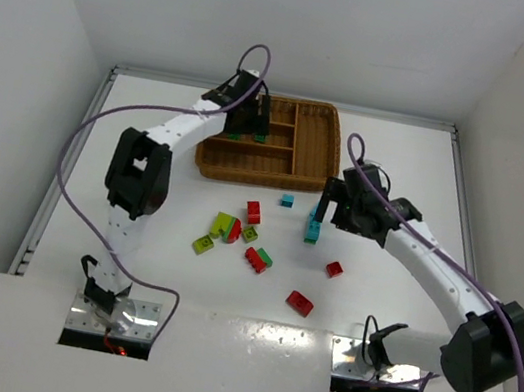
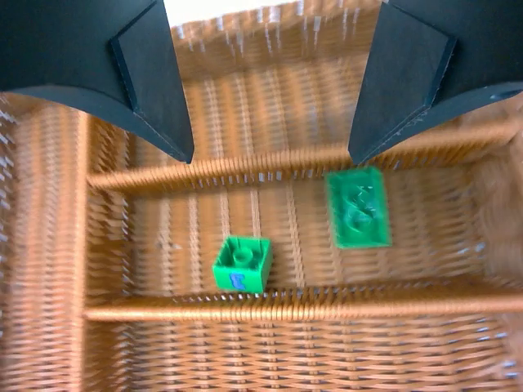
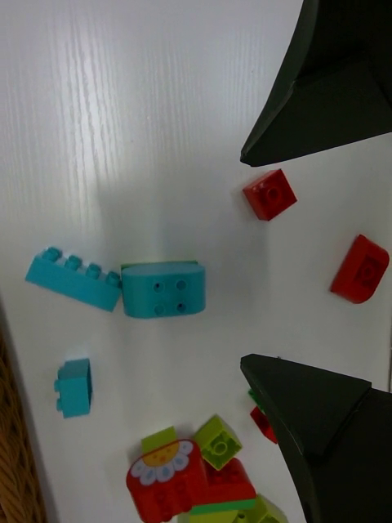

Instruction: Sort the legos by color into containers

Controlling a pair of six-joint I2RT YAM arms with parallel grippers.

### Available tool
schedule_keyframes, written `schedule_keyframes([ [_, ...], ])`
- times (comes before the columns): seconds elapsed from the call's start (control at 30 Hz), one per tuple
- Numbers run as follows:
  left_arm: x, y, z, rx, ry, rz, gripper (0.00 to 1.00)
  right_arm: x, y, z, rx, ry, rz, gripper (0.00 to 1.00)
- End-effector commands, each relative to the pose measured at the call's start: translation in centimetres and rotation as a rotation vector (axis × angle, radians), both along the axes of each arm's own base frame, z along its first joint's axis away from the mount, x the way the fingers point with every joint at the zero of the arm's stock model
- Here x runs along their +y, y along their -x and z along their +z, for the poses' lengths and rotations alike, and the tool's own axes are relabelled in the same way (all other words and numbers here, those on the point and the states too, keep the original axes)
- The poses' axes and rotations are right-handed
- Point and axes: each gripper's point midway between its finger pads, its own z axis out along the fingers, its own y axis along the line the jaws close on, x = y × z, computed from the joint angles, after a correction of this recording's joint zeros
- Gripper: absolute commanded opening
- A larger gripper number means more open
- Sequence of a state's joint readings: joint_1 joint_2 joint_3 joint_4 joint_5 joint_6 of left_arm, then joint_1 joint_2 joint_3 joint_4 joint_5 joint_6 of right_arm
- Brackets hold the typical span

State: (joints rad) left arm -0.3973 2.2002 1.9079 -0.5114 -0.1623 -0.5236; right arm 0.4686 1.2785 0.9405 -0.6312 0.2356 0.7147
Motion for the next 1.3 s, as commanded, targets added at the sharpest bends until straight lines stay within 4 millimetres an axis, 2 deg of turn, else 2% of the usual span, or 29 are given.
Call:
schedule_keyframes([
  [0.0, 0.4, 1.0, 8.8, -0.158, 0.04, -0.013, 0.83, 3.9, -1.0, 1.3, -0.055, -0.072, 0.117, 0.99],
  [0.03, 0.9, 2.2, 10.0, -0.171, 0.045, -0.013, 0.83, 4.7, -1.1, 1.4, -0.054, -0.08, 0.136, 0.99],
  [0.07, 1.1, 2.8, 10.5, -0.173, 0.054, -0.007, 0.83, 5.6, -1.0, 1.2, -0.046, -0.077, 0.162, 0.99],
  [0.1, 1.5, 3.9, 9.5, -0.144, 0.053, 0.002, 0.83, 6.3, -1.4, 1.5, -0.051, -0.08, 0.173, 0.99],
  [0.13, 1.9, 4.6, 9.7, -0.143, 0.058, 0.019, 0.83, 6.6, -1.8, 0.5, -0.021, -0.065, 0.173, 0.99],
  [0.17, 2.5, 5.7, 11.3, -0.168, 0.076, 0.036, 0.83, 7.0, -2.0, 0.3, -0.02, -0.051, 0.177, 0.99],
  [0.2, 3.3, 6.4, 11.3, -0.162, 0.087, 0.059, 0.83, 7.8, -2.7, 0.6, -0.033, -0.059, 0.186, 0.99],
  [0.23, 3.9, 7.9, 9.4, -0.114, 0.098, 0.102, 0.83, 8.0, -3.2, 0.5, -0.038, -0.053, 0.181, 0.98],
  [0.27, 5.0, 8.5, 9.4, -0.111, 0.106, 0.143, 0.83, 8.3, -3.6, -0.4, -0.017, -0.041, 0.18, 0.96],
  [0.3, 5.4, 9.6, 10.5, -0.128, 0.13, 0.156, 0.83, 8.7, -4.1, -0.4, -0.028, -0.035, 0.181, 0.95],
  [0.33, 6.5, 10.7, 9.0, -0.098, 0.127, 0.2, 0.83, 9.1, -4.6, -0.5, -0.036, -0.04, 0.182, 0.95],
  [0.37, 7.1, 11.4, 9.9, -0.122, 0.127, 0.21, 0.83, 9.6, -5.2, -1.1, -0.044, -0.029, 0.181, 0.95],
  [0.4, 7.4, 12.0, 9.8, -0.122, 0.132, 0.227, 0.84, 9.9, -5.7, -1.1, -0.051, -0.033, 0.181, 0.93],
  [0.43, 7.8, 12.7, 9.0, -0.111, 0.129, 0.243, 0.84, 10.4, -6.3, -0.9, -0.056, -0.036, 0.181, 0.9],
  [0.47, 8.0, 13.1, 9.1, -0.114, 0.13, 0.243, 0.84, 10.6, -6.7, -2.3, -0.027, -0.019, 0.181, 0.9],
  [0.53, 8.5, 14.0, 9.2, -0.122, 0.128, 0.249, 0.84, 11.2, -7.5, -3.0, -0.015, -0.012, 0.181, 0.82],
  [0.6, 9.0, 14.2, 9.4, -0.128, 0.13, 0.258, 0.84, 11.4, -7.8, -4.0, 0.005, 0.0, 0.181, 0.82],
  [0.63, 9.0, 14.2, 9.4, -0.128, 0.13, 0.258, 0.84, 11.5, -7.9, -5.3, 0.026, 0.012, 0.181, 0.82],
  [0.8, 9.2, 14.8, 9.0, -0.111, 0.114, 0.252, 0.84, 12.3, -8.3, -6.9, 0.048, 0.025, 0.191, 0.78],
  [0.9, 9.3, 15.0, 8.7, -0.103, 0.109, 0.253, 0.84, 12.1, -8.6, -7.6, 0.053, 0.042, 0.173, 0.73],
  [0.97, 9.4, 15.1, 9.0, -0.112, 0.107, 0.246, 0.84, 12.1, -8.8, -7.9, 0.049, 0.048, 0.168, 0.65],
  [1.27, 10.2, 15.1, 9.0, -0.12, 0.081, 0.257, 0.84, 12.3, -9.9, -9.4, 0.057, 0.078, 0.144, 0.65],
])
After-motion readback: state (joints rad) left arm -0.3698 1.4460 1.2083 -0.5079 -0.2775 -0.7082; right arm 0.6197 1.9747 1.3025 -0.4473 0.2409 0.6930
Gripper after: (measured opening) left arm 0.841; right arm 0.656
